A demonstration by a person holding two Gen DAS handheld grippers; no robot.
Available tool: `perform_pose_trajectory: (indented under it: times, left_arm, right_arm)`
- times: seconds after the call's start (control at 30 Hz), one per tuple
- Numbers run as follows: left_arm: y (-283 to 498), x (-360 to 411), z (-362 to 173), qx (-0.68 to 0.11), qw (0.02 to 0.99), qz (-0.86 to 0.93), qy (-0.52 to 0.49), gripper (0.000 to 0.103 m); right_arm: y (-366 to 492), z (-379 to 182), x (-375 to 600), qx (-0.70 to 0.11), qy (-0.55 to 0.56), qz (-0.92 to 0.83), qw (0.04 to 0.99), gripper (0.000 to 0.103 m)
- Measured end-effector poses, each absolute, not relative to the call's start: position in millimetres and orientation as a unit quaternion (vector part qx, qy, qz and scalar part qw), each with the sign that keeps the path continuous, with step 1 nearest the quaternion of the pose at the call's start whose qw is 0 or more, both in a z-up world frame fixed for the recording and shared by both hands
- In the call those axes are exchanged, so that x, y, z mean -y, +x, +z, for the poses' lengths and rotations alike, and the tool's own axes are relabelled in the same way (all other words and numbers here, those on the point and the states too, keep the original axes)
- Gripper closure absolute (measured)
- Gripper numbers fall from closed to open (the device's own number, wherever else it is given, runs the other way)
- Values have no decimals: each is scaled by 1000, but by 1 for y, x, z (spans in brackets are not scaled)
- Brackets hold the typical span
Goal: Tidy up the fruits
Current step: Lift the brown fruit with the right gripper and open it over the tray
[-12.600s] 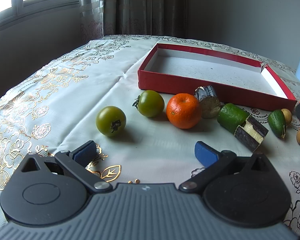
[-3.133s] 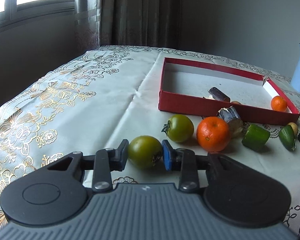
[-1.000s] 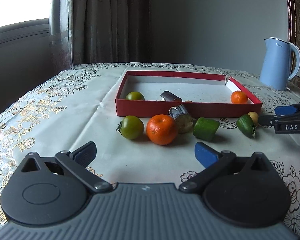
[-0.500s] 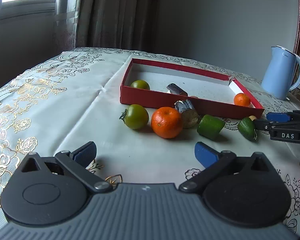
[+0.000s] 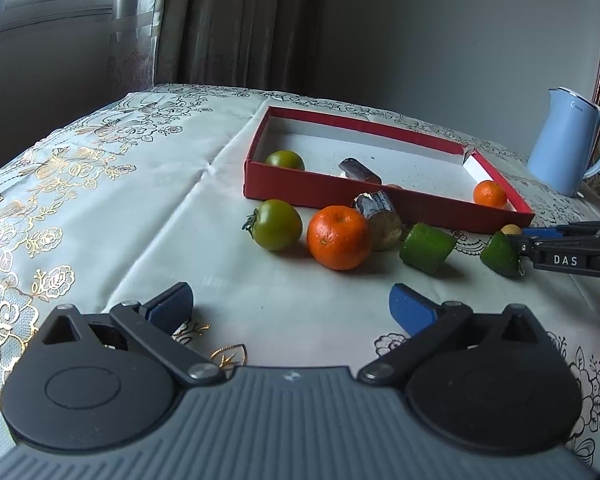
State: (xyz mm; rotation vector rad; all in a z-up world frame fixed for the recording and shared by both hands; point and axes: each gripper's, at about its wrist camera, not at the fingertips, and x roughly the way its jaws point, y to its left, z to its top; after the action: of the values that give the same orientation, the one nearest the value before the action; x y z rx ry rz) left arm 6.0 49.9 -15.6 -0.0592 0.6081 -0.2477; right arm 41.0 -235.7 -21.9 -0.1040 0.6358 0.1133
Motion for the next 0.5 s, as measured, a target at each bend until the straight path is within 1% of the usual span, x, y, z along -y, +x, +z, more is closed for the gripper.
perform_pose_trajectory:
  times: [0.33,0.5]
  left_arm:
    - [7,-48,-16,-304,945,-116,-25,0]
    - [7,-47,-17,-305,945,-114,-20,0]
  right_arm:
    - [40,-21,236,-309,-48,51,948,71]
    - [33,-14,237,-284,-40,46,957,71]
